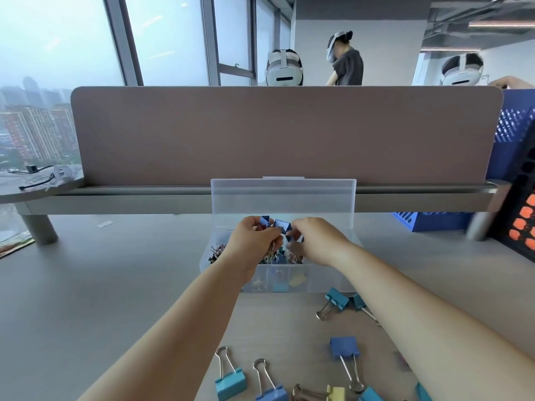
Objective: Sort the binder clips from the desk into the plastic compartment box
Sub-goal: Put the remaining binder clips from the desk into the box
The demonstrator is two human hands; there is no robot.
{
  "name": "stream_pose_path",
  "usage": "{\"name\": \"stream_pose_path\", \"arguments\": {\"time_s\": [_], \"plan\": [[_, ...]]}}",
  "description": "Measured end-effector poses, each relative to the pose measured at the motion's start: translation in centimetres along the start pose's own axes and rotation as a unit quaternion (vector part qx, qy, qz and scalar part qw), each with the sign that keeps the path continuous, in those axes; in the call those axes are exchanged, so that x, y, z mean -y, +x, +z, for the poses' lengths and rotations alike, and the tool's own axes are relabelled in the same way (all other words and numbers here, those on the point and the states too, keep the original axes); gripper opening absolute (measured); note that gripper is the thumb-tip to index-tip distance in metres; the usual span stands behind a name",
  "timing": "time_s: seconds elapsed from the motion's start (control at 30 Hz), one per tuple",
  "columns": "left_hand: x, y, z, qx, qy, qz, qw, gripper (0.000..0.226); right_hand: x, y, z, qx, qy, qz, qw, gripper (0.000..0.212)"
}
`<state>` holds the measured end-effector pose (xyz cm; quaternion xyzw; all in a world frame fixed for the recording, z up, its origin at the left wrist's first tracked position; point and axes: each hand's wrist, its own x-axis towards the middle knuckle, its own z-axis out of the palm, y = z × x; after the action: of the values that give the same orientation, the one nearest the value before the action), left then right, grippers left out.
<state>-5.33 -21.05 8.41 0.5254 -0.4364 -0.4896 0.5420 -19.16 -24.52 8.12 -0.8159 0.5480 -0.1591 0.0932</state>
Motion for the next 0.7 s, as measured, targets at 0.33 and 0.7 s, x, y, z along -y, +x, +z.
{"name": "stream_pose_path", "arguments": {"time_s": [0.33,0.7], "plan": [[0.2,0.3,0.0,0.008,0.001,0.0,1.0,0.009,-1.0,0.1,-2.3,-0.03,0.066,0.013,0.997,0.026],[0.2,0.3,0.0,0.006,0.009,0.006,1.0,0.007,-0.4,0.1,-0.9,0.069,0.072,0.006,0.995,0.024]]}}
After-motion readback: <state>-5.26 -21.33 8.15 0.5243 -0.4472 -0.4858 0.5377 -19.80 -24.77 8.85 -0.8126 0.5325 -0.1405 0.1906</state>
